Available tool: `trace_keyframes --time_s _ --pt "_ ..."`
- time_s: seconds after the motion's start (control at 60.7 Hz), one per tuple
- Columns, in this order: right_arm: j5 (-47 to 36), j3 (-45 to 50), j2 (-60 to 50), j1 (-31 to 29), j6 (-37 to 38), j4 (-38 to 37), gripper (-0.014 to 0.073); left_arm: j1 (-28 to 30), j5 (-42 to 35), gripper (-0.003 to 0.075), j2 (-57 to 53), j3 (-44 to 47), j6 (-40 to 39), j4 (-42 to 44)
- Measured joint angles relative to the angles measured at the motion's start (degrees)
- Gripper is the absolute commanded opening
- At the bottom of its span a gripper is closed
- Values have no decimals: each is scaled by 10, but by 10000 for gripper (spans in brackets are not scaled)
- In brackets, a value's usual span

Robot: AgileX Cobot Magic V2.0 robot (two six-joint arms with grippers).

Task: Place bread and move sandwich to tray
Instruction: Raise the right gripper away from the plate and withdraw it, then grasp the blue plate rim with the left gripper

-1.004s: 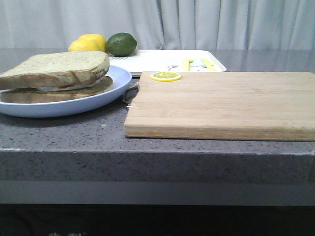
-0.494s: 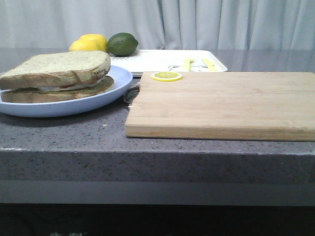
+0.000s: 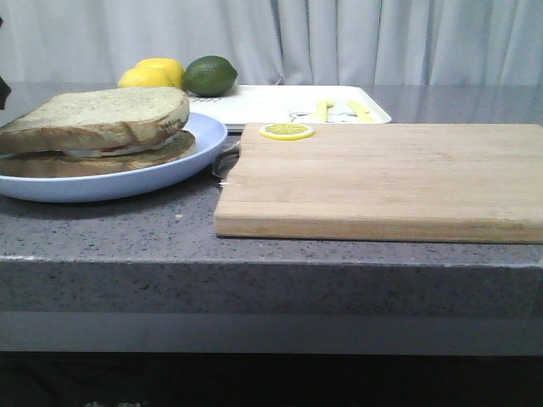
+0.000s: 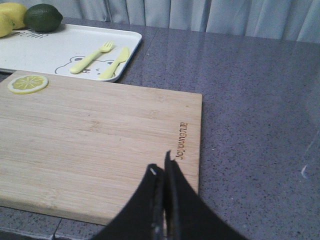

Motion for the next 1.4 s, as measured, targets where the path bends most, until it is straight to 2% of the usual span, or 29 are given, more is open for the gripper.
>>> trace_keyframes --time_s 0.313,0.428,0.659,0.823,1.12,1.219,1.334,1.4 --pt "0 0 0 0 0 0 -77 0 34 470 85 -43 0 -3" --pt "0 0 0 0 0 0 -77 0 35 414 89 -44 0 -5" --pt "0 0 0 0 0 0 -77 0 35 195 101 -50 0 -27" --pt "0 0 0 0 0 0 -77 -2 32 -20 106 -53 0 -41" --pt "0 0 0 0 0 0 -77 6 66 -18 106 -70 7 -73" --pt "0 0 0 0 0 0 -77 22 99 -19 100 -82 62 -133" --pt "0 0 0 0 0 0 -77 62 144 -19 87 -108 144 -243" --pt "0 0 0 0 0 0 -77 77 165 -19 84 -123 172 -273"
